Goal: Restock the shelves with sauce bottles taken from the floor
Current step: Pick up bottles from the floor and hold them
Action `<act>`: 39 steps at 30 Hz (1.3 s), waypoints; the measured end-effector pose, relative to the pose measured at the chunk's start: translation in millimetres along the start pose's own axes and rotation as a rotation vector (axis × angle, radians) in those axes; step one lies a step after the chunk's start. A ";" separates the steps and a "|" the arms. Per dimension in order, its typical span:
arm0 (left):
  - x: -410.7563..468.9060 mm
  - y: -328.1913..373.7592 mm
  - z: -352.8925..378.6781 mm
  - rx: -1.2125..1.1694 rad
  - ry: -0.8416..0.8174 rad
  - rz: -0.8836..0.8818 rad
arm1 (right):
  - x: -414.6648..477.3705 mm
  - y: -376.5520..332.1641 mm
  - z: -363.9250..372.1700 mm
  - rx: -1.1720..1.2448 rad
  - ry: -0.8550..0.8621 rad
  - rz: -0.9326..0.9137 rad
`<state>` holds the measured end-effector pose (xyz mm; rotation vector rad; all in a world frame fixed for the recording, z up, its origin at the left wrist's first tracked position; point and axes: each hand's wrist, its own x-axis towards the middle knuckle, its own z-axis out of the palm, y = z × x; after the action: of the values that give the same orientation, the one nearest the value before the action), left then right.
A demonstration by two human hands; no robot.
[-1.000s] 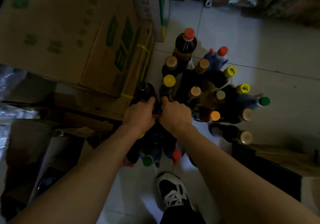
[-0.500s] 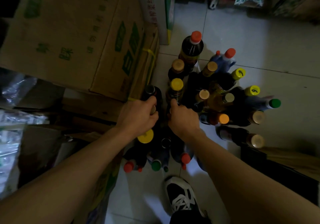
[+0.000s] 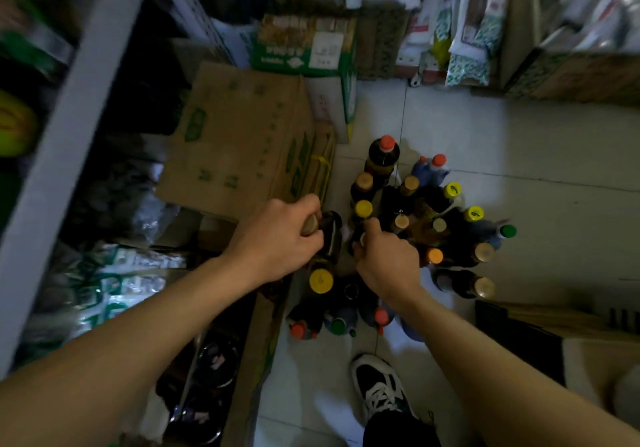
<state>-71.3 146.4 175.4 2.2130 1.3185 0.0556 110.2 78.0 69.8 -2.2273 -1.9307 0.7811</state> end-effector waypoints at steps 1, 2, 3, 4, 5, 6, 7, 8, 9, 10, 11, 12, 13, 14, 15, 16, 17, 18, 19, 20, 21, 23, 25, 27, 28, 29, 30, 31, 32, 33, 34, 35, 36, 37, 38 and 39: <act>-5.6 7.4 -20.7 0.016 -0.001 0.005 | -6.9 -9.3 -18.5 -0.016 0.014 0.013; -11.2 15.2 -41.7 0.045 0.006 0.018 | -13.1 -19.9 -39.3 -0.035 0.031 0.022; -17.2 23.4 -63.9 0.080 0.018 0.028 | -18.8 -32.2 -63.0 -0.052 0.053 0.018; -23.4 32.6 -87.3 0.121 0.033 0.032 | -24.1 -45.5 -89.4 -0.064 0.074 0.003; -29.3 42.2 -110.9 0.165 0.049 0.034 | -29.5 -59.1 -117.4 -0.073 0.093 -0.022; -36.2 52.0 -134.7 0.208 0.062 0.035 | -35.7 -72.8 -146.7 -0.080 0.111 -0.047; -44.4 61.7 -159.1 0.247 0.073 0.038 | -42.6 -86.5 -176.6 -0.084 0.131 -0.076; -54.1 71.5 -184.2 0.280 0.085 0.042 | -50.5 -100.1 -206.4 -0.082 0.154 -0.110; -65.3 81.5 -208.9 0.300 0.097 0.047 | -59.4 -113.4 -235.8 -0.069 0.172 -0.150; -77.6 91.9 -234.7 0.303 0.105 0.048 | -69.5 -127.0 -265.5 -0.053 0.182 -0.192; -91.6 102.8 -262.1 0.293 0.107 0.041 | -80.6 -141.4 -295.5 -0.048 0.184 -0.235; -106.8 114.2 -289.6 0.279 0.112 0.025 | -92.4 -156.2 -325.5 -0.056 0.178 -0.278; -122.6 125.2 -317.6 0.266 0.125 0.004 | -104.5 -171.4 -355.8 -0.062 0.172 -0.319; -138.5 136.1 -345.3 0.254 0.142 -0.016 | -116.5 -186.7 -386.4 -0.059 0.167 -0.362; -156.1 147.0 -373.3 0.241 0.157 -0.038 | -129.2 -202.5 -417.1 -0.053 0.156 -0.407; -173.9 158.4 -400.8 0.226 0.179 -0.055 | -141.7 -218.0 -447.8 -0.045 0.141 -0.454; -191.4 170.0 -427.6 0.208 0.210 -0.062 | -153.8 -233.2 -478.0 -0.025 0.126 -0.498; -208.9 182.3 -454.0 0.191 0.243 -0.058 | -165.5 -248.3 -508.3 0.020 0.109 -0.533; -227.3 196.2 -480.4 0.182 0.267 -0.055 | -177.1 -263.7 -538.6 0.083 0.084 -0.560; -245.9 210.4 -507.2 0.171 0.281 -0.054 | -188.3 -279.6 -568.0 0.156 0.052 -0.584; -263.5 223.9 -532.8 0.151 0.281 -0.055 | -198.7 -295.1 -595.1 0.238 0.016 -0.609; -297.8 249.7 -581.3 0.121 0.252 -0.050 | -221.4 -326.1 -644.1 0.381 -0.057 -0.667; -333.5 276.1 -621.6 0.129 0.226 -0.036 | -249.3 -355.3 -685.8 0.498 -0.101 -0.724; -366.2 301.6 -654.7 0.145 0.212 -0.024 | -277.9 -382.7 -722.3 0.591 -0.097 -0.798; -382.9 315.0 -668.8 0.149 0.213 -0.018 | -292.0 -393.6 -737.8 0.629 -0.086 -0.834; -399.8 327.9 -682.6 0.147 0.222 -0.007 | -305.4 -404.3 -752.0 0.663 -0.078 -0.872; -416.2 339.2 -696.2 0.138 0.231 0.006 | -318.2 -414.6 -765.0 0.698 -0.077 -0.906; -431.5 349.2 -709.4 0.125 0.235 0.018 | -329.5 -423.8 -776.6 0.741 -0.087 -0.934; -446.1 358.0 -721.9 0.101 0.236 0.027 | -340.3 -432.0 -786.2 0.796 -0.108 -0.954; -460.3 365.6 -733.0 0.067 0.234 0.036 | -350.6 -439.6 -794.0 0.857 -0.132 -0.969; -473.9 372.9 -743.2 0.036 0.229 0.049 | -359.9 -447.0 -801.6 0.921 -0.160 -0.991; -486.7 379.8 -751.7 0.014 0.224 0.065 | -367.7 -453.6 -808.1 0.983 -0.193 -1.017; -498.6 386.3 -758.2 0.000 0.226 0.083 | -375.6 -459.8 -813.0 1.029 -0.230 -1.039; -509.4 392.5 -763.0 -0.008 0.232 0.100 | -382.7 -466.6 -817.0 1.057 -0.256 -1.054; -519.1 398.4 -766.4 -0.016 0.237 0.115 | -389.2 -473.3 -819.7 1.074 -0.277 -1.066; -527.5 403.1 -768.8 -0.028 0.241 0.125 | -394.4 -479.8 -821.2 1.088 -0.303 -1.078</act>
<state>-258.4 -95.1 1144.2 2.3186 1.2910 0.3966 6.0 9.2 1091.9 -0.3836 -1.7094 1.4213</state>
